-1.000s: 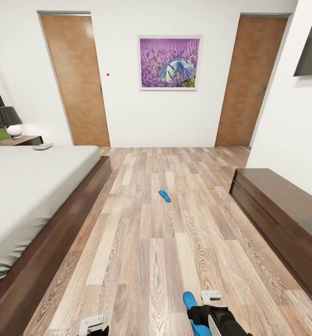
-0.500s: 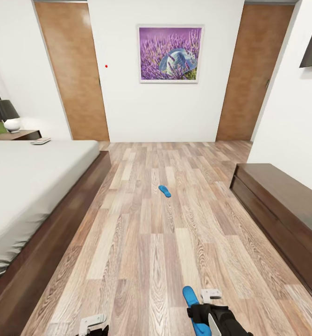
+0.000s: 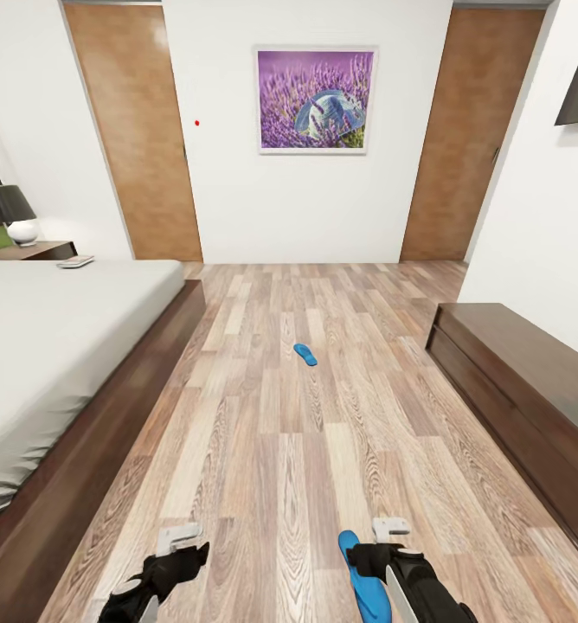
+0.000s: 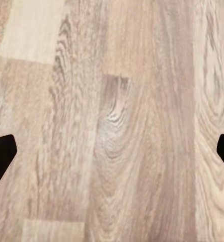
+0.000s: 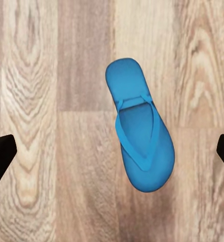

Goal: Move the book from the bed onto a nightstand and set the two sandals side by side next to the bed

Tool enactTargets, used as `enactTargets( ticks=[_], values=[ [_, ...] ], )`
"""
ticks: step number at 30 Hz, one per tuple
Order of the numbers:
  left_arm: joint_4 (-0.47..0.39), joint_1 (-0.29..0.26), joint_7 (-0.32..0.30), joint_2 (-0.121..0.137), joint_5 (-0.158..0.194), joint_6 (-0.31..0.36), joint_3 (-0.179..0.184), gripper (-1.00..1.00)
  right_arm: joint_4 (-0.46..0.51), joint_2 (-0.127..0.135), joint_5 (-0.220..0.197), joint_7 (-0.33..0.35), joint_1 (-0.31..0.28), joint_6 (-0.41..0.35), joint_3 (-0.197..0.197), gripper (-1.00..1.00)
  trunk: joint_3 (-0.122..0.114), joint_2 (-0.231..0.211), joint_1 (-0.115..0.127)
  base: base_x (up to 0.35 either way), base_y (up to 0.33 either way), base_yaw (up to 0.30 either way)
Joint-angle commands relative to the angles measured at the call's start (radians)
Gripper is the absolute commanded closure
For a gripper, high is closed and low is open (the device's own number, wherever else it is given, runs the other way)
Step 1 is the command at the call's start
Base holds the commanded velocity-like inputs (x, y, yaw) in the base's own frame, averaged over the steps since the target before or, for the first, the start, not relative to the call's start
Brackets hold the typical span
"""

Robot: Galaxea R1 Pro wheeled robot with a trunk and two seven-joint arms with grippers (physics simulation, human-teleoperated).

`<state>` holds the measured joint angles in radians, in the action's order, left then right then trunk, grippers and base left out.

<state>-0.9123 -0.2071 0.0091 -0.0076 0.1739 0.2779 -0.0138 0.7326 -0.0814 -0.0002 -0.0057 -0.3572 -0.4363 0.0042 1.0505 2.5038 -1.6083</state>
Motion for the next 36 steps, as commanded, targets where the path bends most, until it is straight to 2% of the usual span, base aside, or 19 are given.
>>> enactTargets(
  ticks=[1,2,4,5,6,7,8,9,11,17,21,25,26,28,36],
  values=[
    [-0.041,0.0,0.0,-0.001,0.012,0.04,-0.002,-1.0,0.002,0.0,0.001,-0.001,0.0,-0.006,0.0,-1.0,0.001,0.0,0.0,0.0,0.0,0.0],
    [-0.121,0.0,0.0,-0.002,0.02,0.1,-0.002,-1.0,0.002,0.0,0.002,-0.001,0.0,-0.006,0.0,-1.0,0.001,0.0,0.0,0.0,0.0,0.0],
    [-0.208,0.0,-0.001,-0.002,0.035,0.153,-0.002,-1.0,0.002,0.0,0.002,-0.002,0.0,-0.006,0.0,-1.0,0.001,0.0,0.0,0.0,0.0,0.0],
    [-0.342,0.0,-0.001,-0.003,0.07,0.215,-0.003,-1.0,0.002,0.0,0.003,-0.002,0.0,-0.006,0.0,-1.0,0.001,0.0,0.0,0.0,0.0,0.0],
    [-0.426,0.0,-0.001,-0.004,0.099,0.245,-0.003,-1.0,0.002,0.001,0.003,-0.002,0.0,-0.006,0.0,-1.0,0.001,0.0,0.0,0.0,0.0,0.0],
    [-0.466,0.0,0.0,-0.004,0.115,0.256,-0.003,-1.0,0.002,0.001,0.003,-0.002,0.0,-0.006,0.0,-1.0,0.001,0.0,0.0,0.0,0.0,0.0],
    [-0.576,0.0,0.001,-0.004,0.162,0.28,-0.003,-1.0,0.002,0.001,0.003,-0.002,0.0,-0.006,0.0,-1.0,0.001,0.0,0.0,0.0,0.0,0.0],
    [-0.636,0.0,0.001,-0.004,0.191,0.289,-0.003,-1.0,0.002,0.001,0.004,-0.002,0.0,-0.006,0.0,-1.0,0.001,0.0,0.0,0.0,0.0,0.0],
    [-0.684,0.0,0.002,-0.009,0.23,0.296,-0.002,-1.0,0.002,0.001,0.004,-0.002,0.0,-0.006,-0.001,-1.0,0.001,0.0,0.0,0.0,0.0,0.0],
    [-0.7,0.0,0.029,-0.049,0.271,0.295,0.002,-1.0,0.002,0.002,0.004,-0.002,0.0,-0.007,-0.001,-1.0,0.001,0.0,0.0,0.0,0.0,0.0],
    [-0.695,0.0,0.036,-0.053,0.275,0.295,0.004,-1.0,0.002,0.002,0.005,-0.002,0.0,-0.007,-0.001,-1.0,0.001,0.0,0.0,0.0,0.0,0.0],
    [-0.67,0.0,0.037,-0.056,0.277,0.292,0.006,-1.0,0.001,0.002,0.004,-0.003,0.0,-0.007,-0.001,-1.0,0.016,0.001,-0.002,0.0,0.0,0.0],
    [-0.645,0.0,0.037,-0.056,0.277,0.281,0.028,-1.0,0.0,0.002,0.004,-0.003,0.0,-0.007,-0.001,-1.0,0.02,0.002,-0.002,0.0,0.0,0.0],
    [-0.629,0.0,0.037,-0.056,0.277,0.272,0.042,-1.0,0.0,0.002,0.004,-0.003,0.0,-0.007,-0.001,-1.0,0.028,0.002,-0.003,0.0,0.0,0.0],
    [-0.603,0.0,0.037,-0.056,0.277,0.254,0.065,-1.0,-0.001,0.002,0.004,-0.003,0.0,-0.007,-0.001,-1.0,0.059,0.004,-0.007,0.0,0.0,0.0]
  ],
)
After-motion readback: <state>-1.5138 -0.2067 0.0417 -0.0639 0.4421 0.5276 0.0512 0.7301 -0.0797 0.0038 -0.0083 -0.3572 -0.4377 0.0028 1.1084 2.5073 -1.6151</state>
